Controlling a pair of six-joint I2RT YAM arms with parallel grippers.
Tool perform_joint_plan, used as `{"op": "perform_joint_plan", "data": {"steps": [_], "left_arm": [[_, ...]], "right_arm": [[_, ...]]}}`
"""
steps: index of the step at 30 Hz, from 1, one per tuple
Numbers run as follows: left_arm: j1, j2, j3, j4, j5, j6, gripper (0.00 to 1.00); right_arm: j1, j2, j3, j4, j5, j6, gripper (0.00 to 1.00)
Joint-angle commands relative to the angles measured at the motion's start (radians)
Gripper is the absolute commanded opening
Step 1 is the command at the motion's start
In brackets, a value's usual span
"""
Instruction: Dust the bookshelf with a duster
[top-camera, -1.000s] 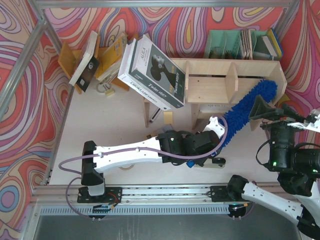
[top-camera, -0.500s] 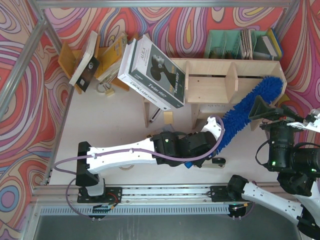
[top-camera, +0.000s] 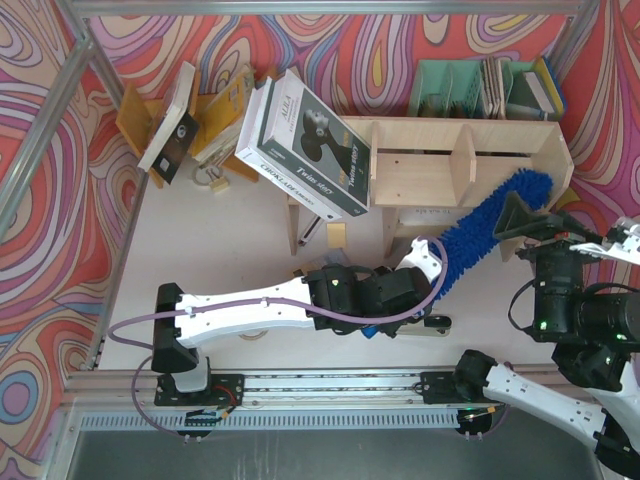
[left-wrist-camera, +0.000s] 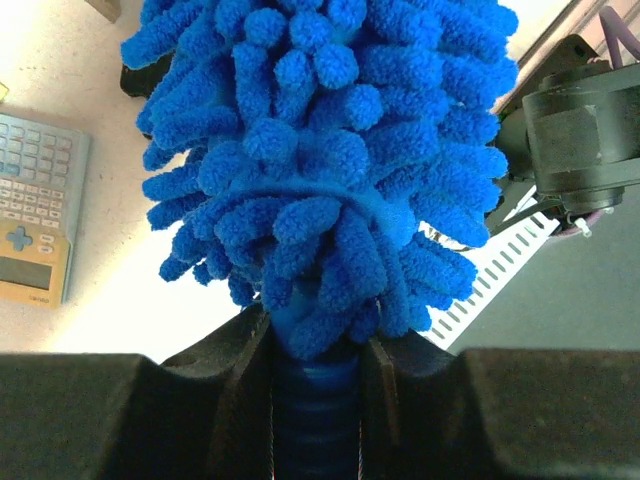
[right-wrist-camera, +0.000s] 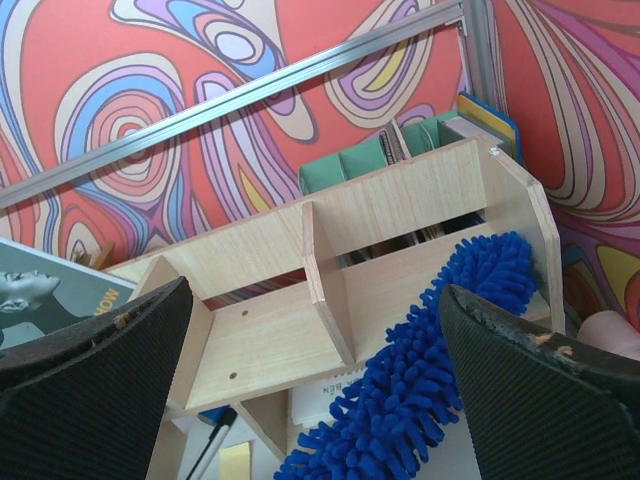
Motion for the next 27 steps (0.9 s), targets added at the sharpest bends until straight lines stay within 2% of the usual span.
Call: {"op": "perform_joint_plan", "data": {"steps": [1, 8, 14, 20, 27], "left_arm": [[-0.002, -0.057, 0.016, 0.045, -0.075, -0.016, 0.0], [-0.014, -0.059, 0.065, -0.016, -0.17, -0.144, 0.0], [-0.061, 0.05, 0.239, -0.2, -0.237, -0.227, 0.0], [-0.061, 0.151, 0.408, -0.361, -0.213, -0.283, 0.0], [-0.06, 0.303, 0.61, -0.465, -0.158, -0.306, 0.0]], "right_arm": [[0.0, 0.023, 0.008, -0.012, 0.015, 0.019, 0.99], [0.001, 0.022, -0.004, -0.006, 0.015, 0.021, 0.99], [0.001, 0.015, -0.024, 0.002, 0.018, 0.04, 0.99], [0.001, 0.015, -0.013, -0.036, 0.027, 0.074, 0.99], [0.0, -0.015, 0.018, -0.113, 0.055, 0.163, 0.99]]}}
